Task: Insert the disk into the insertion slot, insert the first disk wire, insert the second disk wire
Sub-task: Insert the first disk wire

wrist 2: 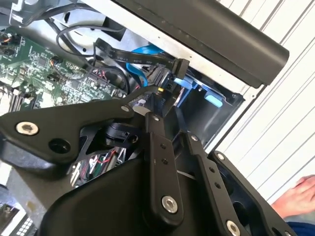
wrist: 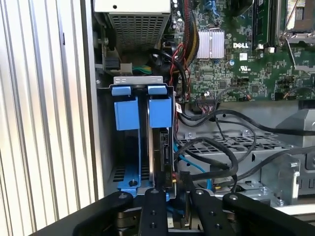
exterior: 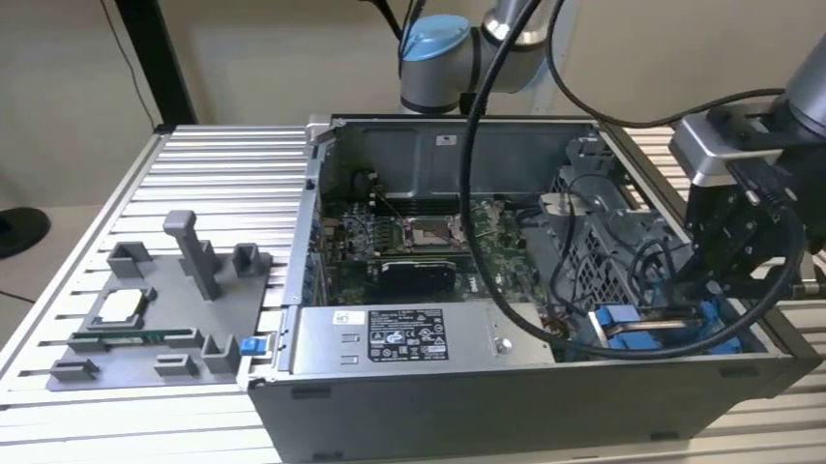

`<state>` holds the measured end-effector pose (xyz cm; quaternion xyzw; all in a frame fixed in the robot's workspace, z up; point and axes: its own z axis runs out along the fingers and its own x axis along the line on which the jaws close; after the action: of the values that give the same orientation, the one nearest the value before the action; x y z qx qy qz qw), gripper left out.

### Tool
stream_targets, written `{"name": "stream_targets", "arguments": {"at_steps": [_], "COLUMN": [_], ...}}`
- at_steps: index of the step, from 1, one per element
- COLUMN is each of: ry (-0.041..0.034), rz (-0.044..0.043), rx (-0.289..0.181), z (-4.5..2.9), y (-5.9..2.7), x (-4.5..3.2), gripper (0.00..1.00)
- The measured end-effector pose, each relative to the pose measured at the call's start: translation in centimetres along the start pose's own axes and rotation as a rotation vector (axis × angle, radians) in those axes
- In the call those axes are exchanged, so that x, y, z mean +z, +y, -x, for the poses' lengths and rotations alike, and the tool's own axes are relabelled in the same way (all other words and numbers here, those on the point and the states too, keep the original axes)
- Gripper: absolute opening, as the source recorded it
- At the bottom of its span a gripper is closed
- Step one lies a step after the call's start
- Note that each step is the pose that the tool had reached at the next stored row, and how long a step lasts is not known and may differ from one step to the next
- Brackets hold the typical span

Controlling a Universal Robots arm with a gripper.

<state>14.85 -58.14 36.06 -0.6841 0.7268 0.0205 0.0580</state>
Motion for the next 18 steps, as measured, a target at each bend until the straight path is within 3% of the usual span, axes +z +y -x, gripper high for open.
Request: {"name": "stream_targets", "arguments": {"at_steps": [8, 13, 18], "ry": [-0.0065, -0.0143, -0.0179], "rz": [0.0192, 0.0252, 0.0324], "rx": [0.003, 0.001, -0.007], "z": [0.1, 0.18, 0.18], "y": [-2.03, -3.4, -4.0], "x": [-0.17, -0.2, -0.18], "gripper": [1.0, 1.0, 1.0]}}
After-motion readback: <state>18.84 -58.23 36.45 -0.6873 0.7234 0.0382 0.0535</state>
